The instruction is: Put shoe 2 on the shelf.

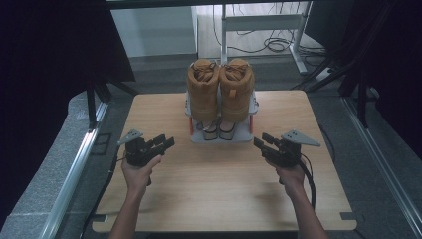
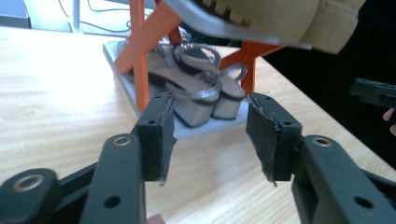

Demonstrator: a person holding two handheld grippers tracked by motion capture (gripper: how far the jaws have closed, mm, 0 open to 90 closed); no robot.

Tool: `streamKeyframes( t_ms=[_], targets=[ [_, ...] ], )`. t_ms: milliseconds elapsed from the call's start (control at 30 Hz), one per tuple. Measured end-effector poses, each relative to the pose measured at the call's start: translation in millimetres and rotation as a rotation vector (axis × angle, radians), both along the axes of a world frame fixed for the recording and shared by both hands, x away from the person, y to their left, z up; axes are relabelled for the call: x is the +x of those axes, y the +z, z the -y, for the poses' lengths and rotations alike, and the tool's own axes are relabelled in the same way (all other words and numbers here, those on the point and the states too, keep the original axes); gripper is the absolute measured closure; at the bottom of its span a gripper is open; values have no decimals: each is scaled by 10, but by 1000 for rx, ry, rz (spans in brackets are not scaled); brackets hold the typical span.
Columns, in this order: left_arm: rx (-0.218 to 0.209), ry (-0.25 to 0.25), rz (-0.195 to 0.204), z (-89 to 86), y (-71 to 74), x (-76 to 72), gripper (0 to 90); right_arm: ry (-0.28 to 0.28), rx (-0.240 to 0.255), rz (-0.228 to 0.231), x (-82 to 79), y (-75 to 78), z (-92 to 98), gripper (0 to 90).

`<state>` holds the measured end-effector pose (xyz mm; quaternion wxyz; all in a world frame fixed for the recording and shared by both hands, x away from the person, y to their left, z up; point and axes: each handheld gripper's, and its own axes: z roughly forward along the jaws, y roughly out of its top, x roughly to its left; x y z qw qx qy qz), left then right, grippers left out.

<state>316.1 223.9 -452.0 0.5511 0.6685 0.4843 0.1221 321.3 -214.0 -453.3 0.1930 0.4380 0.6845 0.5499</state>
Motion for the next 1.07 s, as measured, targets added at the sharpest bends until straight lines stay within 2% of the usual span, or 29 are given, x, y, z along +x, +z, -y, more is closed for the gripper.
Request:
streamKeyframes(
  t_ms=[100, 433, 600, 700, 733, 1067],
  targets=[
    [-19, -5, -18, -12, -125, -80, 490, 11, 2, -16, -64, -127, 0, 542],
    [80, -31, -40, 4, -489, -275, 466, 2, 5, -72, -195, -498, 43, 526],
    [82, -21, -63, -38, -581, -318, 461, 12, -11, -91, -254, -632, 35, 523],
    [114, -13, -62, -58, -592, -340, 456, 26, -66, -93, -265, -659, 8, 516],
    [123, -13, -58, -63, -593, -348, 456, 27, -70, -87, -268, -658, 7, 515],
    [106, -2, -58, -108, -623, -371, 450, 38, -54, -67, -329, -618, -5, 512]
  ],
)
